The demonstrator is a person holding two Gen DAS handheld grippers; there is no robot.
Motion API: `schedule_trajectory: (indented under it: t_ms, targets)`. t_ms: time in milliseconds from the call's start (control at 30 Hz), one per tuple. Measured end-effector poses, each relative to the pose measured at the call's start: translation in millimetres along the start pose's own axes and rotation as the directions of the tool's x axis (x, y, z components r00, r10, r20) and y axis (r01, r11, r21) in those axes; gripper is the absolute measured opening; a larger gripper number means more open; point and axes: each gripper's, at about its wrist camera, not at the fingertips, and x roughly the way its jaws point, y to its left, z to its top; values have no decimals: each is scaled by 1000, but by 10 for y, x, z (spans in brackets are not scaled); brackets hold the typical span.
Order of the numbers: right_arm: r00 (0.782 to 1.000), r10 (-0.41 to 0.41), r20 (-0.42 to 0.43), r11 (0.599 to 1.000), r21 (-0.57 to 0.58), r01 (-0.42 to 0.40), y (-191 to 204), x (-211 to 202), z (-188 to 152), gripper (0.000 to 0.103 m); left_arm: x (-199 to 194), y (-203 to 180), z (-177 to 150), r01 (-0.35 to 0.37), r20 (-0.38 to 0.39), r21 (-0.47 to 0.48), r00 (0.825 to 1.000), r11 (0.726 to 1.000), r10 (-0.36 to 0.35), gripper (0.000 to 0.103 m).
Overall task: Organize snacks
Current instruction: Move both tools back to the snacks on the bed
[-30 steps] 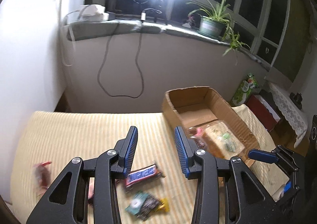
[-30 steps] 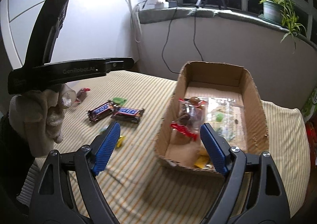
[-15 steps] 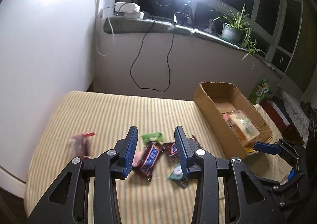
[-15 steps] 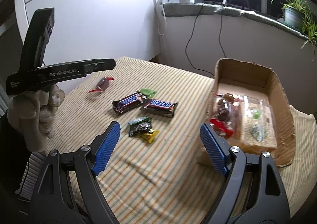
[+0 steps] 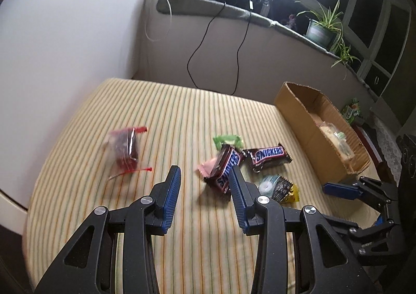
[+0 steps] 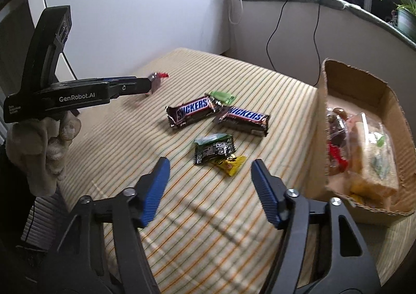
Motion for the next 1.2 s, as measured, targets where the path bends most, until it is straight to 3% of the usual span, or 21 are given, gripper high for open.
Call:
schedule_trajectory:
  t_ms: [233,800,1200]
  targets:
    - [999,5,-43,1000,25,-4,-30,223,11,43,171,-96,-15,15,-34,42,999,999,-13,37]
    - [996,0,-84,998,70,6,-185,503,68,42,445,-186,25,21,-82,122,997,992,-11,37]
    - [995,4,-100,1000,-28,-7,-16,614,195,42,564,-243,40,12,-106,179,994,984,7,37]
